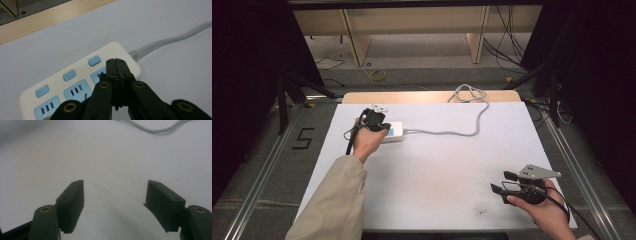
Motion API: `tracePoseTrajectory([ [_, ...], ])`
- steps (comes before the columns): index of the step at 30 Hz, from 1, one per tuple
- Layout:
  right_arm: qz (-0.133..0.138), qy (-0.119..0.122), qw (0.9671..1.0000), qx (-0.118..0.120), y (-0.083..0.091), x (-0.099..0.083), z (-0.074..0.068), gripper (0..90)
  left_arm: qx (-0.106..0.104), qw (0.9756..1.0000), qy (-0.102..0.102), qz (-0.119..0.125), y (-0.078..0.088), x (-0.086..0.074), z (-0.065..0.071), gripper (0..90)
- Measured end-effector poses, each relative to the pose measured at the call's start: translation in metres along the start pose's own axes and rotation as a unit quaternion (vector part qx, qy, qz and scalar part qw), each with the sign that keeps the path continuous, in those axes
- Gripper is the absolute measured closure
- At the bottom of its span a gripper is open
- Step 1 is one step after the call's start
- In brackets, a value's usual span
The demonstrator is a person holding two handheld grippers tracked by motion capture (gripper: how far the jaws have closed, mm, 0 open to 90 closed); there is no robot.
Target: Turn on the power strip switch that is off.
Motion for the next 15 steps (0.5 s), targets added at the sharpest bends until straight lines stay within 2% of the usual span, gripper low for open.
tracePoseTrajectory([
  [15,-0.005,0.004,1.0,0.001,-0.0011,-0.0001,0.0004,31.5,0.012,0.9998,-0.013,-0.005,-0.0065,0.0072,-0.009,89.9],
])
Point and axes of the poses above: each handheld gripper's, and its own axes: y roughly backward along the jaws, x roughly out of its top, z roughly to its right, the point moved 3 cm from there along -y, roughly forward along the jaws, and after that the axes turned 12 degrees about x, right-handed, at the moved point
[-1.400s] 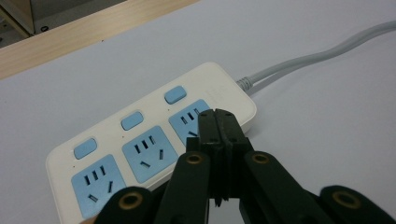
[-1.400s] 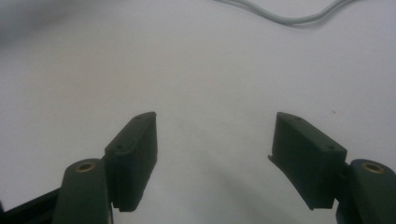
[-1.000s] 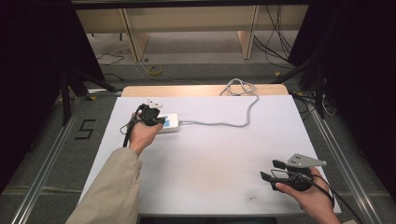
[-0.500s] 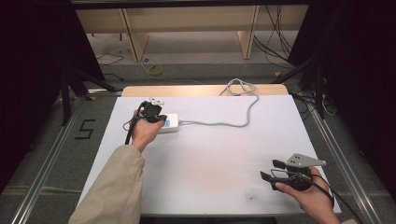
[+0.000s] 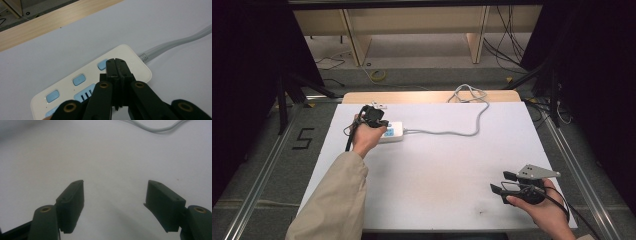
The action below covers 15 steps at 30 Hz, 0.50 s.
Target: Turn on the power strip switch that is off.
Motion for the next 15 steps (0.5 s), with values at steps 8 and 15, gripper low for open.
tracePoseTrajectory([
  [8,-0.001,-0.001,1.0,0.001,0.0,0.0,0.0,31.5,0.001,0.9999,0.01,-0.007,-0.007,0.0,-0.003,89.9],
  [15,-0.004,0.0,1.0,0.001,-0.001,-0.001,0.0,31.5,0.004,0.9998,0.01,-0.017,-0.014,-0.001,-0.005,89.9],
])
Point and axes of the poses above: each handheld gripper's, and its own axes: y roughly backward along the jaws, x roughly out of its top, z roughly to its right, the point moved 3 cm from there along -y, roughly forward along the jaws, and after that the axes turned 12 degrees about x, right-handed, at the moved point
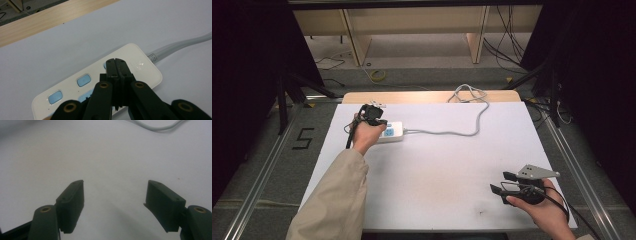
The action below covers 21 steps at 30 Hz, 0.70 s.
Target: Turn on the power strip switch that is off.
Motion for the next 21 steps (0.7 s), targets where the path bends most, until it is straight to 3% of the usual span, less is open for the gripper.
tracePoseTrajectory([
  [21,-0.007,0.004,1.0,-0.003,-0.001,-0.001,0.0,31.5,0.003,0.9999,-0.004,-0.014,-0.014,0.011,0.001,89.9],
])
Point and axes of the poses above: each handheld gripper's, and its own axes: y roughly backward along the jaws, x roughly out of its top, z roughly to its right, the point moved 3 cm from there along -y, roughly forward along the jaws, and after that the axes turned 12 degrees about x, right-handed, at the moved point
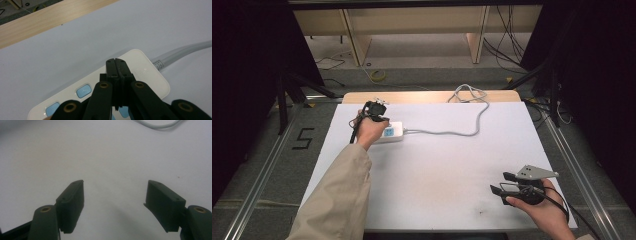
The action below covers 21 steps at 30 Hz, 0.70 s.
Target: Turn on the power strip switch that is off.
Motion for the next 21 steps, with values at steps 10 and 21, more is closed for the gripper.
tracePoseTrajectory([
  [10,-0.001,0.0,1.0,0.0,0.0003,-0.0002,0.0002,31.5,0.0,1.0,-0.003,-0.003,-0.0035,0.0084,0.0001,89.9],
  [21,-0.002,0.0,1.0,0.002,0.0,-0.0004,0.0002,31.5,-0.003,0.9999,-0.002,-0.014,-0.009,0.0075,0.0,90.0],
])
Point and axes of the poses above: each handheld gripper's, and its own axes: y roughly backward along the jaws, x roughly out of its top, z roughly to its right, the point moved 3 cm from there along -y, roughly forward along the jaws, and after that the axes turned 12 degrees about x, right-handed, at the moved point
